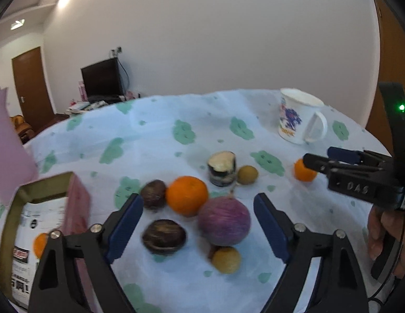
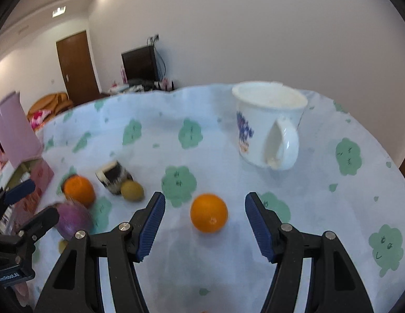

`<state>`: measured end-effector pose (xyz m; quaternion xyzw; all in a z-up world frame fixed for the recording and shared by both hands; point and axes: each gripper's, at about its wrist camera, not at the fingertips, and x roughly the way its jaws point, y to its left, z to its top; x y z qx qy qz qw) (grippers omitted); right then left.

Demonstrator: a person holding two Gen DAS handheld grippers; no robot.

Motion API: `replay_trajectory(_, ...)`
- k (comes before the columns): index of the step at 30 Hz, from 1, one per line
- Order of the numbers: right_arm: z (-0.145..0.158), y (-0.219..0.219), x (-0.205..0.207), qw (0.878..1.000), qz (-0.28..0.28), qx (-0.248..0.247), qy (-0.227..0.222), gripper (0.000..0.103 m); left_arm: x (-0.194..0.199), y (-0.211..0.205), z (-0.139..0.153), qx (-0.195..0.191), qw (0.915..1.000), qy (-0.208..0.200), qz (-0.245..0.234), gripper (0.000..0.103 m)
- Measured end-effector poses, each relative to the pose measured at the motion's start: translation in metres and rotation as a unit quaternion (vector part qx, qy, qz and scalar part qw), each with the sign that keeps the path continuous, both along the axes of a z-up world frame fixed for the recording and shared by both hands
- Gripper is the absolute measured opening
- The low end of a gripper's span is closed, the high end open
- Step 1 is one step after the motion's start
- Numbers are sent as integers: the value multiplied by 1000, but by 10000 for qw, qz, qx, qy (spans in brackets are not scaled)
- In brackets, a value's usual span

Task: Organize fruits
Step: 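Grasp an orange with the right gripper while the left grasps the purple turnip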

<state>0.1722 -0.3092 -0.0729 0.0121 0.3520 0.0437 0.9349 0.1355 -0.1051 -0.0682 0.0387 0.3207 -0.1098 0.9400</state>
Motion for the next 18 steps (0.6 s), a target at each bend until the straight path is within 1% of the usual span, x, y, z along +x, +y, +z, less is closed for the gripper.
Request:
replay_trajectory(4,-12,2,5,9998,7,-33,173,65,4,-8,-6,71,9999,116,-88,85)
replay_trajectory(8,-14,-1,10,9996,-76,-23,274,62,9,-9,-11,81,9997,223,-110,79)
replay_trajectory(11,-20,0,16,9988,-23,-10,495,58,13,-10,-15,76,9991,376,-168,74)
replay_trajectory(12,-22,-1,19,9983,-13,7,580,52,14,-11,-16,78,9989,415,-193,73)
replay_trajectory(13,-24,-1,20,9980,13,42,636,50,15,-11,-17,76,9987,453,-217,72)
replay_trajectory(14,-26,-2,22,9974,43,91,720,49,16,-11,-17,58,9986,467,-236,71)
replay_trajectory(15,-28,-2,24,9970,39,111,768,45,16,-11,-18,40,9986,469,-249,69)
replay_trajectory(16,-29,-3,25,9966,37,132,815,40,15,-11,-18,15,9985,471,-291,65)
replay_trajectory(18,-30,-2,25,9965,44,130,830,38,14,-13,-17,-4,9984,446,-360,58)
